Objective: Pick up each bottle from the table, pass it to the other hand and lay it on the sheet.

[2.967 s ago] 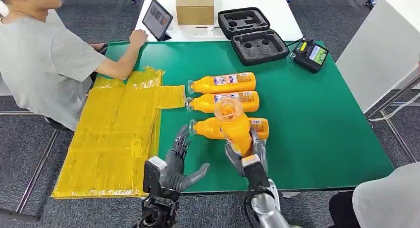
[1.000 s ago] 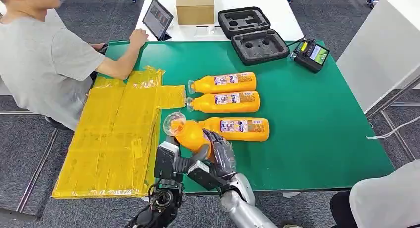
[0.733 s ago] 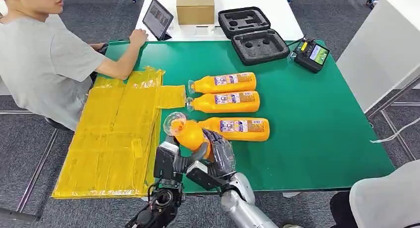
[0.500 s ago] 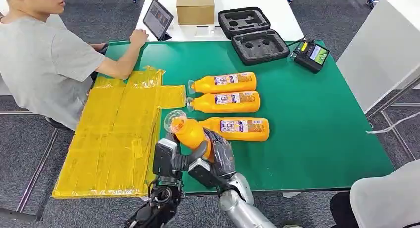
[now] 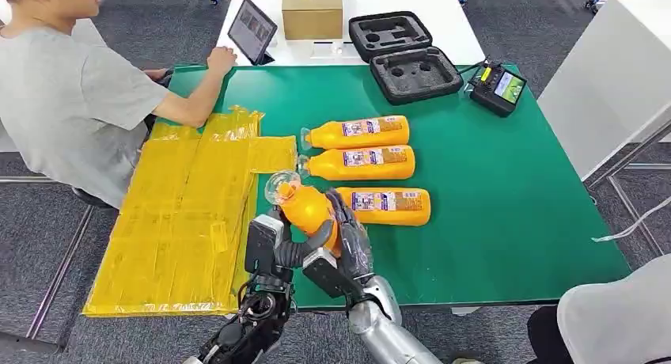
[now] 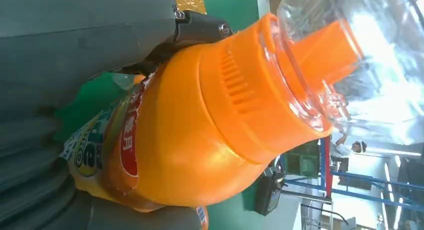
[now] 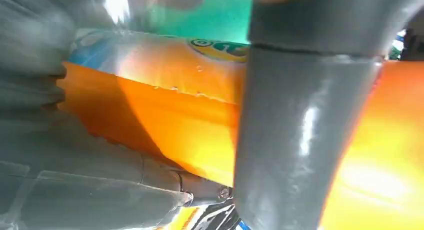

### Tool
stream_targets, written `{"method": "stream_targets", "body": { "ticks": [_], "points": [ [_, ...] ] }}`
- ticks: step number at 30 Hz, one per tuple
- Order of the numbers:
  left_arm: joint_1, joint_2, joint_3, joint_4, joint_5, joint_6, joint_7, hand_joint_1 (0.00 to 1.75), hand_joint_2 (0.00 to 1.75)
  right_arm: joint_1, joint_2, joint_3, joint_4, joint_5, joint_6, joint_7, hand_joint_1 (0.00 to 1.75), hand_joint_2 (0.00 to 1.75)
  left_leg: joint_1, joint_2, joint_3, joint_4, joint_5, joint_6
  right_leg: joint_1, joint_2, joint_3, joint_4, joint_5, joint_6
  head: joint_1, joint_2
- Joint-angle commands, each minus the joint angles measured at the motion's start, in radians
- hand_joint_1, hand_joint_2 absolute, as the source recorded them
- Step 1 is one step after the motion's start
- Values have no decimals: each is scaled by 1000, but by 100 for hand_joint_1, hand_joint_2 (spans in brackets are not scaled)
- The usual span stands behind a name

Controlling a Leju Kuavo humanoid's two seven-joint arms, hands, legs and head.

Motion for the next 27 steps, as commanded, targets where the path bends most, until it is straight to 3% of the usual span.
{"method": "stream_targets", "body": {
  "ticks": [1,5,11,17,21,27],
  "points": [
    [-33,-1,-44,73,4,-6,11,175,175,-41,7,52,15,-4,17,-9,0,175,0,0,1,0,0,-1,0,1,1,0,0,-1,0,0],
    [-31,9,-45,64,10,-16,11,175,175,-34,2,48,-6,-122,133,-9,0,175,0,-1,3,0,-1,-1,0,1,2,0,-1,-1,0,0],
    [-24,60,-38,12,-26,4,11,175,175,-18,-15,41,-59,-255,205,-9,0,175,0,0,2,-1,0,-1,0,1,1,0,0,-1,0,0],
    [28,160,6,-124,-221,126,12,175,175,25,-41,26,-117,-310,181,-9,0,175,0,1,6,-2,-1,-2,0,4,4,-1,-1,-1,0,0],
    [101,243,114,-274,-388,198,54,175,175,104,-69,-16,-225,-343,189,-9,0,175,0,1,3,-2,0,-1,0,2,2,-1,0,-1,0,0],
    [117,249,132,-296,-402,187,62,175,175,109,-68,-19,-232,-341,192,-9,0,175,0,1,2,-1,-1,-1,0,2,1,0,-1,-1,0,0]
  ]
}}
